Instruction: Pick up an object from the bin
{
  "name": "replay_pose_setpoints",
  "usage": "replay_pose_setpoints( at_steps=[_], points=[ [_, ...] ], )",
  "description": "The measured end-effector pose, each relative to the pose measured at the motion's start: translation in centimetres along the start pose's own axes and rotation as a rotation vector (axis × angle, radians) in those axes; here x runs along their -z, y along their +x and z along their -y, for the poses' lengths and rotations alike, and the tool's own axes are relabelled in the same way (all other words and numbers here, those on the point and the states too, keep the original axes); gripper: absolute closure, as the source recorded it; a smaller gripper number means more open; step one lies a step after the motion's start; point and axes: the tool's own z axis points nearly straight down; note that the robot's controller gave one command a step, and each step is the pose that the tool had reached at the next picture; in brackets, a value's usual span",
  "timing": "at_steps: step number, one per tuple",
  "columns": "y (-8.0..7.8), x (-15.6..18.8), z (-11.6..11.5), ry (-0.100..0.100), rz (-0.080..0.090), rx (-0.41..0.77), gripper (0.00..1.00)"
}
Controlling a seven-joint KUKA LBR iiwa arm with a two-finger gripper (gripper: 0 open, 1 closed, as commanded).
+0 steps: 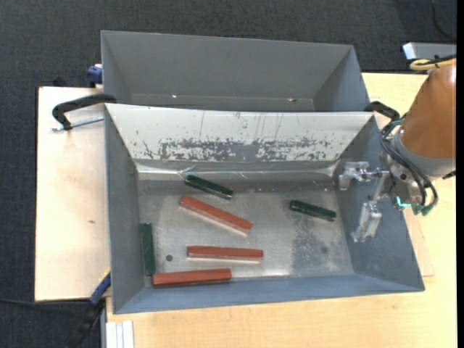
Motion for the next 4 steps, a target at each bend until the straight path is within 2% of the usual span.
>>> replay_pose_setpoints(
  at_steps=[1,2,3,4],
  points=[
    [-0.1,0.1,0.0,0.000,0.001,0.001,0.00],
    [-1.8,-4.6,-1.0,0.000,0.004,-0.111,0.00],
    [-6.2,-5.5,-2.5,0.001,0.009,-0.095,0.00],
    [-5.4,-3.4,-4.3,-0.001,0.008,-0.231,0.00]
  ],
)
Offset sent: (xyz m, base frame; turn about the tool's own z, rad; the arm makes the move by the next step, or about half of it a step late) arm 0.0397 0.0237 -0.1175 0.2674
